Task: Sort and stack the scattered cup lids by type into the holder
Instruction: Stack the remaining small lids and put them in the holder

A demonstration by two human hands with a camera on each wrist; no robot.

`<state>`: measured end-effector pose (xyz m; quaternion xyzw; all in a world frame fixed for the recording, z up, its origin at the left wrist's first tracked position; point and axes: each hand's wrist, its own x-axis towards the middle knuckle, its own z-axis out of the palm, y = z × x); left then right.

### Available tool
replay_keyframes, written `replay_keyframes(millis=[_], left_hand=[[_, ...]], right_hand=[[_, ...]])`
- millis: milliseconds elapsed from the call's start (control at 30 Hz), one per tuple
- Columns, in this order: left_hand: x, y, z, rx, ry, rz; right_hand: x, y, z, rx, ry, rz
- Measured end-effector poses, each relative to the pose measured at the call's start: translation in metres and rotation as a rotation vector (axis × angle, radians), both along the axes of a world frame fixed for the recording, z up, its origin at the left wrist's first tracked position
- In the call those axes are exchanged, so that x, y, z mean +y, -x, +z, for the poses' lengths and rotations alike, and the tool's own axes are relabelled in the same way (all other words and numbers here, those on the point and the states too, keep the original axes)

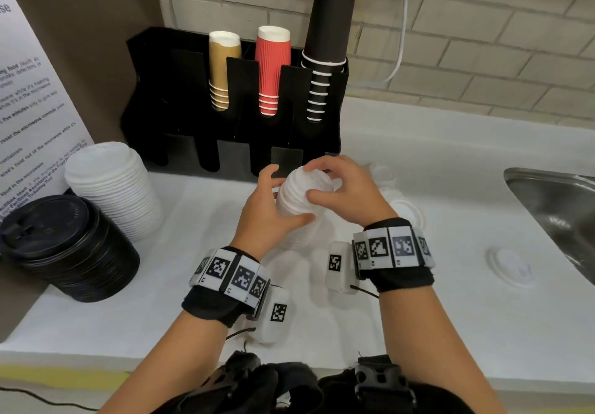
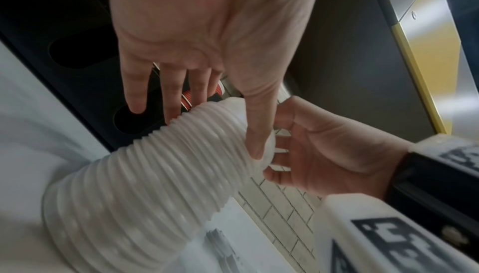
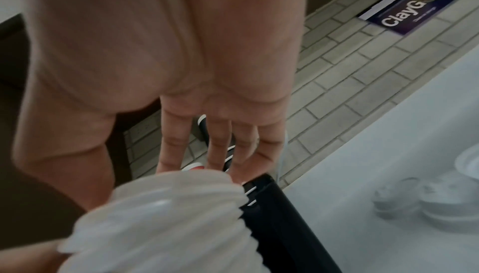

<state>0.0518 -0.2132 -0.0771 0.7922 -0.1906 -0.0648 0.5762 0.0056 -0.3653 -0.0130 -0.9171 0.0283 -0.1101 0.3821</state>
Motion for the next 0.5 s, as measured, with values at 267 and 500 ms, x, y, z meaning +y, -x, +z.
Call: replay_keyframes(millis=[267,500], left_hand=[[0.002,0.0,0.0,-0.003,-0.004,0.01],[0.005,0.004,0.002,-0.081,0.035,-0.057]], right_hand=[[0.013,-0.005,-0.003,0.008,0.117,0.058],[0.011,-0.004,-0.012,0.019,0.097,0.069]])
